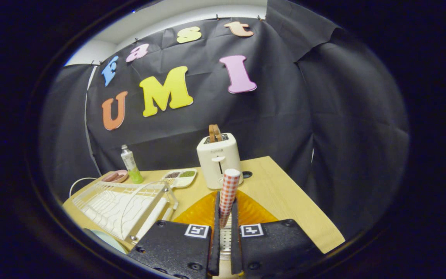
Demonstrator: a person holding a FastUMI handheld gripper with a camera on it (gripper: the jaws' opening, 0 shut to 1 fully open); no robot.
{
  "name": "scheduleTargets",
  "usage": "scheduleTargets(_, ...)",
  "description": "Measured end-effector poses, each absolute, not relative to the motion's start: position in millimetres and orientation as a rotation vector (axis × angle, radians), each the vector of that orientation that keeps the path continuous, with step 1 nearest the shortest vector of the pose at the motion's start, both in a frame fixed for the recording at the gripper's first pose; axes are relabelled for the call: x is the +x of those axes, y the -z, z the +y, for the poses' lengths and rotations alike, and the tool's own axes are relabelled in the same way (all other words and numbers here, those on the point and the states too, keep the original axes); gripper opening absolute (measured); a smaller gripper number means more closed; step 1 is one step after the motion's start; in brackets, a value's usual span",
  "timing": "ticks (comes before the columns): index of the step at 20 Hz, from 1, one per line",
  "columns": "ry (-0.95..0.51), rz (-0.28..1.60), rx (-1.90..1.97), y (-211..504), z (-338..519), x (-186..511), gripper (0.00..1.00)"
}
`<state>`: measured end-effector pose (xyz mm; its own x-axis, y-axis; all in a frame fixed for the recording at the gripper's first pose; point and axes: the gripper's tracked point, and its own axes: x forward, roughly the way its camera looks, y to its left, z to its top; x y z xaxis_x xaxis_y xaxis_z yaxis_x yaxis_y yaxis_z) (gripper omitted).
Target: Take the plate from the dish rack, then take the spoon from the basket and place it into the plate.
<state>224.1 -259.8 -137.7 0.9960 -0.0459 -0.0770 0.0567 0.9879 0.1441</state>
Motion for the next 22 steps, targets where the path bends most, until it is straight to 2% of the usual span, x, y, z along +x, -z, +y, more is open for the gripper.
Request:
scheduleTargets(3,0.034,0.031,0.157,127.7,-248.7,218.4,0.14)
scheduleTargets(6,0.077,0.017,0.137,116.2,-255.1,212.1,0.14)
scheduleTargets(13,0.107,-0.087,0.103,68.7,-234.1,161.1,0.14)
scheduleTargets(18,0.095,-0.114,0.072,47.0,-195.7,115.7,0.14)
scheduleTargets(22,0.033,-0.095,0.036,50.5,-133.6,81.3,0.14)
